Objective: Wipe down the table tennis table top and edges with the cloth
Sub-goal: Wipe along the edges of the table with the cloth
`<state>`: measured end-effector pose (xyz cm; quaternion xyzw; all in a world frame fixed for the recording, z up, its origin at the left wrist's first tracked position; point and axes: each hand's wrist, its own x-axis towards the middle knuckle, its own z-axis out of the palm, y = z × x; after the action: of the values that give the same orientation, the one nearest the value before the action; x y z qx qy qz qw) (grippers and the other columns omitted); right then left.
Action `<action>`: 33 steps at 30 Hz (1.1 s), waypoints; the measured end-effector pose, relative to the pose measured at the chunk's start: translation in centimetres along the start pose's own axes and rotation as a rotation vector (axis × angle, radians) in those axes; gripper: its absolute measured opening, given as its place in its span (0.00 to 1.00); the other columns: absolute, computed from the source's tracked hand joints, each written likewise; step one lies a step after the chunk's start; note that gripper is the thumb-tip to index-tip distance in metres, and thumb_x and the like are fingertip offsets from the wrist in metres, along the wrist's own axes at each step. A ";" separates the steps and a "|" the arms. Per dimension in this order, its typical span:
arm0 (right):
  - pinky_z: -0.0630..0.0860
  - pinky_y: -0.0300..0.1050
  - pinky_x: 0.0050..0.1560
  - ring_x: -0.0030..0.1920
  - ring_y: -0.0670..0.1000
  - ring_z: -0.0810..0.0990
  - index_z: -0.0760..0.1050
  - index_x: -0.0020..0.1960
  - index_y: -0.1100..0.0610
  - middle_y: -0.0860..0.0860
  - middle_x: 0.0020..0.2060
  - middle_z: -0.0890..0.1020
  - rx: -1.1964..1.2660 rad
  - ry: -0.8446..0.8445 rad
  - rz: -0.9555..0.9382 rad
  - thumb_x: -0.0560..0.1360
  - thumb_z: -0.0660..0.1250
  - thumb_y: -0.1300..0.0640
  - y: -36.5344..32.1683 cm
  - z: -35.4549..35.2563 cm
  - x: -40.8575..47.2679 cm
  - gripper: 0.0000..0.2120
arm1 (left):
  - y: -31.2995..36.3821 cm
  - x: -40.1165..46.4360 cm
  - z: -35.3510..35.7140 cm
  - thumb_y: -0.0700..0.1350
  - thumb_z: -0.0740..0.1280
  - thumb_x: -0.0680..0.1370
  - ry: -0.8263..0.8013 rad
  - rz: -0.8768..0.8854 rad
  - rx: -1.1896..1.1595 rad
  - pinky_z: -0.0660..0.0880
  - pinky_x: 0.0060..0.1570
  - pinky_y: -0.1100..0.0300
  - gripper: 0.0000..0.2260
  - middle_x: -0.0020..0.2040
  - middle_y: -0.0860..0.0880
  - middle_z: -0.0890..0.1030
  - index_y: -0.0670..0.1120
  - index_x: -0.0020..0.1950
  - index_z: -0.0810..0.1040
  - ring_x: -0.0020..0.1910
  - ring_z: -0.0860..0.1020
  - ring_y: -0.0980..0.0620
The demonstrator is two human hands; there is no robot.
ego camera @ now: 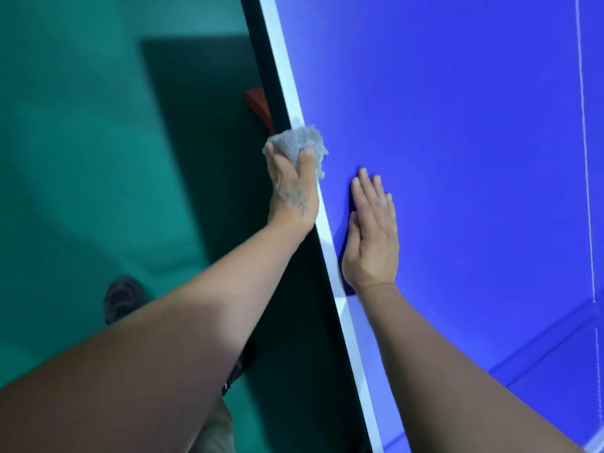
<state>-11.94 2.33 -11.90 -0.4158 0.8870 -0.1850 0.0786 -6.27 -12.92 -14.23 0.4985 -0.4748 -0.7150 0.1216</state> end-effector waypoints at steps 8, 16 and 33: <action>0.55 0.64 0.84 0.86 0.53 0.56 0.64 0.84 0.59 0.51 0.85 0.63 0.010 -0.028 0.007 0.84 0.55 0.67 0.1 -0.1 0.2 0.28 | -4.5 -9.4 1.0 0.64 0.55 0.79 -0.126 -0.176 0.012 0.49 0.85 0.54 0.44 0.88 0.51 0.45 0.47 0.87 0.39 0.86 0.48 0.57; 0.54 0.62 0.85 0.86 0.54 0.56 0.65 0.83 0.59 0.51 0.84 0.64 0.017 -0.030 0.017 0.84 0.55 0.66 -0.2 -0.1 0.4 0.27 | 0.5 -0.8 0.3 0.60 0.56 0.82 0.024 -0.106 0.089 0.64 0.77 0.50 0.37 0.82 0.40 0.64 0.40 0.85 0.55 0.77 0.69 0.45; 0.69 0.59 0.71 0.73 0.55 0.76 0.79 0.68 0.59 0.50 0.75 0.77 0.054 0.058 0.141 0.81 0.67 0.54 -2.4 -0.5 5.3 0.18 | 2.1 4.3 -2.3 0.70 0.62 0.79 -0.036 -0.072 0.037 0.73 0.70 0.38 0.38 0.70 0.40 0.77 0.43 0.77 0.65 0.63 0.79 0.39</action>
<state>-13.82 -3.01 -10.43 -0.3444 0.9106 -0.2151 0.0768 -7.03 -18.09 -15.22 0.5045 -0.4718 -0.7189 0.0778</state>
